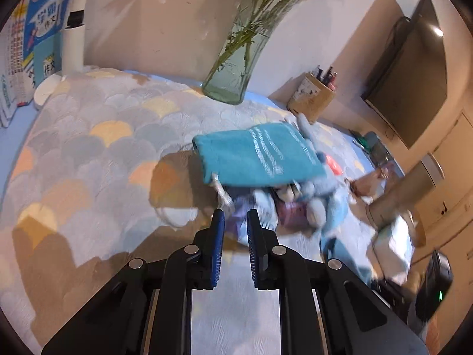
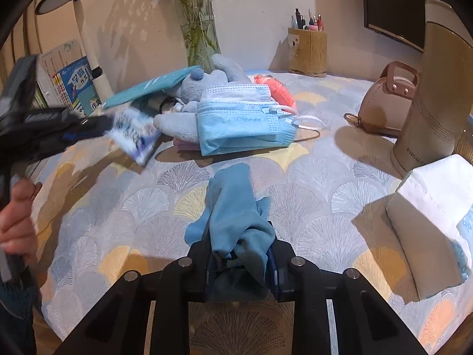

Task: Organize soft objects
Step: 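Grasp the white-and-purple wipes packet with the left tool while the right tool grasps the blue cloth, then lift the wipes packet with the left tool, letting the teal pouch slide off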

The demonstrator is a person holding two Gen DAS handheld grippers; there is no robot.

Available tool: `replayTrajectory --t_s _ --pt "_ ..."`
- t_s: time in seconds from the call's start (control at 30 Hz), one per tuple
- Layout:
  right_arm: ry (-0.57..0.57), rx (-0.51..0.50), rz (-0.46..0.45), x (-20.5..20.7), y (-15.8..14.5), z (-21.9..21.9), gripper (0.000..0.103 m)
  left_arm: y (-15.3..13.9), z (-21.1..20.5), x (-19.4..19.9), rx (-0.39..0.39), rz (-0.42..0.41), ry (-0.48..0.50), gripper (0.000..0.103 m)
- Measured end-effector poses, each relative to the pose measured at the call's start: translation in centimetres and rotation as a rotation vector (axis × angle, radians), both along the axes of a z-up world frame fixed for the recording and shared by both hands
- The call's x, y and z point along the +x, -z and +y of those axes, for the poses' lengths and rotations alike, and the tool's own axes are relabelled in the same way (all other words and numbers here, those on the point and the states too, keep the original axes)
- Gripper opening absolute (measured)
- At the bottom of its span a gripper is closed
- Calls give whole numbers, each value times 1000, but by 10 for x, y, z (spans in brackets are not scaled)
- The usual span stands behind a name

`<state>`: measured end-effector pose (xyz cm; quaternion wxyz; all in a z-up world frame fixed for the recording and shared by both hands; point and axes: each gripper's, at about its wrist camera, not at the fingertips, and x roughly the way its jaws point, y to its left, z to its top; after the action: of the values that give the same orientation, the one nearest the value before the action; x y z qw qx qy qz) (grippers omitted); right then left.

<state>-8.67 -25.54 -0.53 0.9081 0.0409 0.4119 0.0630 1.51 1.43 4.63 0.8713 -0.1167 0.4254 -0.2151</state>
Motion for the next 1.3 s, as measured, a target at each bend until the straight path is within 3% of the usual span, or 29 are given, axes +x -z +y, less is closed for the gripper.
replayTrajectory --t_s 0.17,0.23,0.27,0.3,0.33,0.4,0.53,0.67,0.8,0.87,0.93,1.0,1.17,1.3 --pt "-5 17 6 1 -1 -1 27 -11 10 -27 103 -47 23 15" --pt "-6 22 10 1 0 0 27 -12 4 -26 152 -50 25 52" --pt "-6 22 10 1 1 0 27 -12 1 -23 149 -43 31 64" --pt "-7 20 10 1 1 1 27 -12 -4 -21 131 -37 44 83" --pt "-6 17 11 1 0 1 28 -11 -13 -19 111 -41 74 86" --pt "-6 18 13 0 1 1 27 -11 -33 -15 149 -71 112 86" --pt "-11 25 24 1 0 -1 27 -6 -78 -11 354 -169 137 84" --pt "-24 3 19 1 1 1 27 13 -103 9 513 -157 153 84" --pt "-34 -4 15 2 2 2 28 27 -103 36 584 -152 120 83" --pt "-43 -5 13 2 2 1 28 33 -102 45 598 -146 127 76" --pt "-48 -7 11 2 2 0 28 36 -99 50 586 -142 135 59" --pt "-52 -15 10 3 2 2 27 32 -93 49 563 -137 139 55" --pt "-71 44 16 1 -1 -2 27 10 -53 26 286 -42 207 54" --pt "-128 231 13 -3 -11 -10 27 4 -11 8 -66 116 251 54"
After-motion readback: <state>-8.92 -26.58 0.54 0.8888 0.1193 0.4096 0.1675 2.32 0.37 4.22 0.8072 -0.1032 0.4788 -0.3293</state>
